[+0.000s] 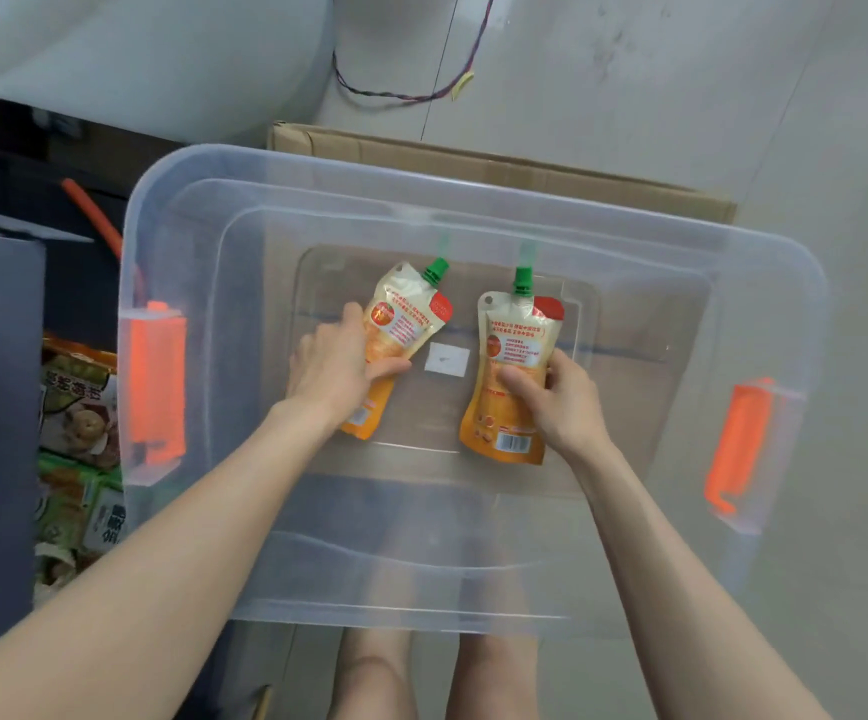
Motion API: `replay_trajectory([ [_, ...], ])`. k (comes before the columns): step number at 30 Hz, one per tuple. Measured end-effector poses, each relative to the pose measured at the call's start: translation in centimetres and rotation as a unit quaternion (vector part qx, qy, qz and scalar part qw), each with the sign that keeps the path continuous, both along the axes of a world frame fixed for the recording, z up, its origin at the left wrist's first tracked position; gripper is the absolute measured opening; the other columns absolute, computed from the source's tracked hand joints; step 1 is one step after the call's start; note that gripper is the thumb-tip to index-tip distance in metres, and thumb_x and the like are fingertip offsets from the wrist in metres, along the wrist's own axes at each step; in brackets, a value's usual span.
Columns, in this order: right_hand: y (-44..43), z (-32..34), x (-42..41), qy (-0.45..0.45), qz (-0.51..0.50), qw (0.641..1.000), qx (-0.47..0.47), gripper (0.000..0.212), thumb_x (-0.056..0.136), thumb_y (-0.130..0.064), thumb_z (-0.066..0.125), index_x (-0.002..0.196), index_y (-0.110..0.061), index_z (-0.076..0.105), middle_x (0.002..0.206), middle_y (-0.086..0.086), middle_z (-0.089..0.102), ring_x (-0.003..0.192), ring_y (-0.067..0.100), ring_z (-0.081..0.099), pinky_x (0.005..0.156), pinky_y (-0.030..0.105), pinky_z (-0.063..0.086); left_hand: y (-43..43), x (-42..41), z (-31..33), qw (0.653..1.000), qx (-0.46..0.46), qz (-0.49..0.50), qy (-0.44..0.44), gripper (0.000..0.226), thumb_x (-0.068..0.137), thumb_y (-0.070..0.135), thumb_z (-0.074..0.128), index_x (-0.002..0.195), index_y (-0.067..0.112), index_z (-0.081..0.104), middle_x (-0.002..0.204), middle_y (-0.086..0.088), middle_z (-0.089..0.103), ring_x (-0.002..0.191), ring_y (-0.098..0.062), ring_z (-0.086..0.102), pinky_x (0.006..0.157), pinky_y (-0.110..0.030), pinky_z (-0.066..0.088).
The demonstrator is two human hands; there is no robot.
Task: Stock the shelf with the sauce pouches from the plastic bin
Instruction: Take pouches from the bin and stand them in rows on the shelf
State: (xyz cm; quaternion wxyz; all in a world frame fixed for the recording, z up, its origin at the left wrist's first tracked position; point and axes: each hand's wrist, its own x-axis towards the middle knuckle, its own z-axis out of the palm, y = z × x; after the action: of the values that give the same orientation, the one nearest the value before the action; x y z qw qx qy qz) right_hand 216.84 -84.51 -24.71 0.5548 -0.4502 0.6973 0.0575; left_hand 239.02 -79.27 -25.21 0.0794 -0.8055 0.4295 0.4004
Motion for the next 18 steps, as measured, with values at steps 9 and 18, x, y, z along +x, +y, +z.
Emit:
replay_trajectory([
  [9,1.6,1.2,2.6,-0.138,-0.194,0.964,0.119,0.014,0.089,-0.031,0.063,0.091,-0.018,0.069,0.077,0.001,0.076,0.071,0.017,0.073,0.059,0.027,0.057,0.1,-1.8,2.0,0.925,0.002,0.281,0.254,0.03,0.076,0.038,0.075,0.091,0.017,0.06,0.084,0.004,0.068,0.069,-0.004,0.067,0.054,-0.017,0.051],
  [18,1.8,7.2,2.8,-0.224,-0.181,0.945,0.156,0.03,0.094,-0.048,0.046,0.104,-0.03,0.068,0.097,-0.003,0.075,0.089,0.017,0.072,0.063,0.025,0.057,2.0,-2.8,8.9,0.844,-0.053,0.38,0.374,0.035,0.081,0.028,0.07,0.112,0.024,0.055,0.105,0.004,0.071,0.087,-0.01,0.07,0.072,-0.026,0.058],
])
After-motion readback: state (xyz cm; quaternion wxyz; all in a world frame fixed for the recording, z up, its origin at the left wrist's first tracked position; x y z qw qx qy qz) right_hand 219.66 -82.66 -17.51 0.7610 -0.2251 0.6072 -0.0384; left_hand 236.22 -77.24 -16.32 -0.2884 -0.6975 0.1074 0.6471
